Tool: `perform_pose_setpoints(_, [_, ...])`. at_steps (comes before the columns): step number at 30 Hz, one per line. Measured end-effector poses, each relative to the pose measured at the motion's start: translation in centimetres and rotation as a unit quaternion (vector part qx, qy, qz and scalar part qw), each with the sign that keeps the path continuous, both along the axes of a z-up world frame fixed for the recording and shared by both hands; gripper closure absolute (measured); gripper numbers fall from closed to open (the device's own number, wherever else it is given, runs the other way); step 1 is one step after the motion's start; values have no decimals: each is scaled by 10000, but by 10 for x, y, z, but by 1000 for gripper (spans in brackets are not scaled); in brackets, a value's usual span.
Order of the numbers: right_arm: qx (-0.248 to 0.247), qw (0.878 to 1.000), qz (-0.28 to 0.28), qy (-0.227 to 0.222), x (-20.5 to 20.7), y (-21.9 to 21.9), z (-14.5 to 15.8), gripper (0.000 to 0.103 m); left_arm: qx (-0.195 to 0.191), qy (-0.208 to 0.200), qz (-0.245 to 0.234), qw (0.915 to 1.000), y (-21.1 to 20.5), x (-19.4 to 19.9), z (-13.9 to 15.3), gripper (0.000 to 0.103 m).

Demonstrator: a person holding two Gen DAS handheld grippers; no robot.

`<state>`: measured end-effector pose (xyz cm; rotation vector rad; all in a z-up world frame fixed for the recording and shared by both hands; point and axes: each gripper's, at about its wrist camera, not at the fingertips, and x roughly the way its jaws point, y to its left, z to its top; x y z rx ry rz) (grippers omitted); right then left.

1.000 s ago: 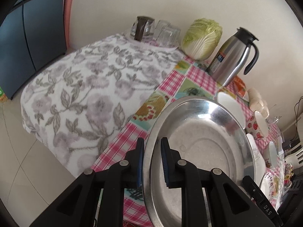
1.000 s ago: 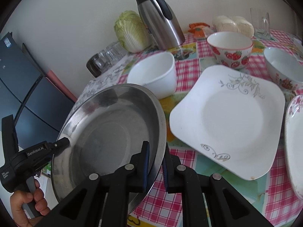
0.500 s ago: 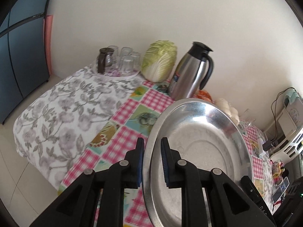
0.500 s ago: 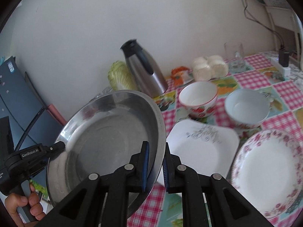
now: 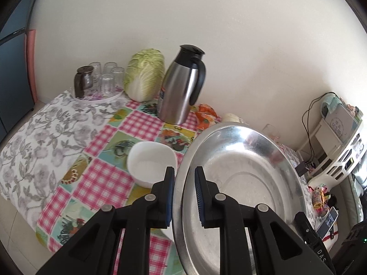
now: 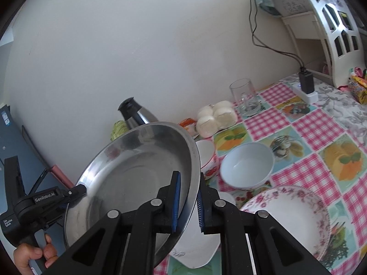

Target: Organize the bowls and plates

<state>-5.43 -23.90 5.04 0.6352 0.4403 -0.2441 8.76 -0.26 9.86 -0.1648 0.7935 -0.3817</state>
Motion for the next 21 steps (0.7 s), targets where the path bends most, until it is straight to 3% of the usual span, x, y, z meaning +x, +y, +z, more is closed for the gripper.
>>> perform_pose_setpoints(11, [-54, 9987, -480, 130, -22, -40, -7, 89, -40, 205, -356, 9992, -50, -1, -16, 85])
perform_pose_setpoints(21, [-7, 9972, -605, 441, -24, -55, -23, 89, -20, 520, -397, 9979, -61, 7, -45, 85])
